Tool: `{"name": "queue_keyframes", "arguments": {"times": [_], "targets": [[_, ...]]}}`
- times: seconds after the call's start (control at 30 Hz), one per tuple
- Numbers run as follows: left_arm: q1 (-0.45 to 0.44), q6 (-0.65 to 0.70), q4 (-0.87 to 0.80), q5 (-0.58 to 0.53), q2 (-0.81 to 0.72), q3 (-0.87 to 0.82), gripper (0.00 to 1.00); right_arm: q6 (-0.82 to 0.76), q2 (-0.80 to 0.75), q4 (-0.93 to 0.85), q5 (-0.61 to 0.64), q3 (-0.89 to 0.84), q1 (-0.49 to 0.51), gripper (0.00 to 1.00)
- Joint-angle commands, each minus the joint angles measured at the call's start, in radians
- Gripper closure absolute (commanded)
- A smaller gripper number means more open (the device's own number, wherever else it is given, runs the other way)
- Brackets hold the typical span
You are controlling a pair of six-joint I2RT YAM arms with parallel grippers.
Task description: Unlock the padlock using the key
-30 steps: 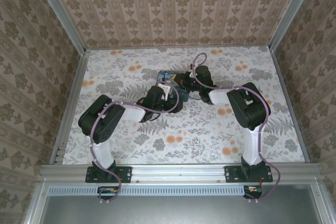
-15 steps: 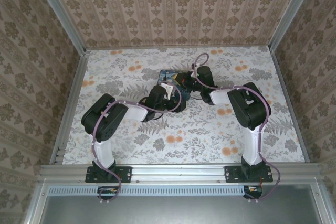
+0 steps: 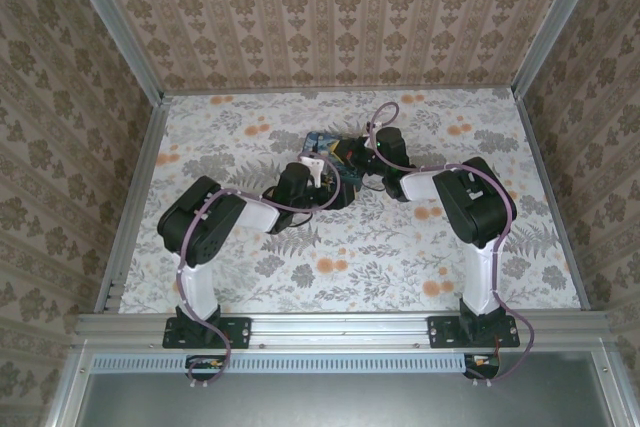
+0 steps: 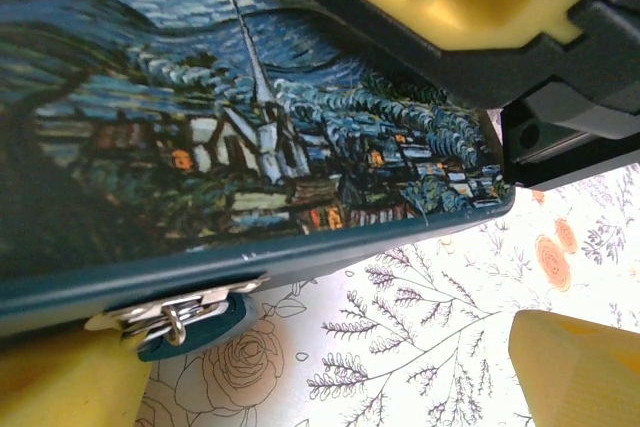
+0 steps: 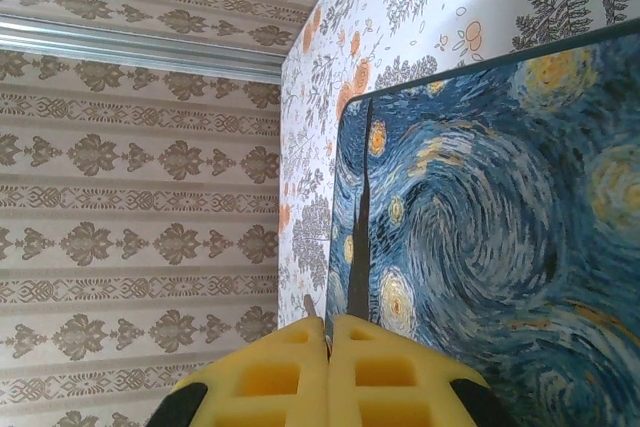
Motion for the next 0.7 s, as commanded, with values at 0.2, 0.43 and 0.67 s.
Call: {"name": "queue_keyframes", "arguments": {"times": [0.2, 0.43, 0.67], "targets": [[0.006, -0.072, 0.120, 0.040, 0.065, -0.014, 0.07, 0.000, 0.016, -0.026, -0.004, -0.035, -0.006, 1.00], [0.006, -0.160, 0.274, 0.060, 0.058, -0.072, 0.09, -0.004, 0.018, -0.034, -0.004, -0.031, -0.006, 1.00], [0.015, -0.227, 0.390, 0.062, 0.115, -0.092, 0.09, -0.007, 0.020, -0.042, -0.004, -0.026, -0.007, 1.00]]}}
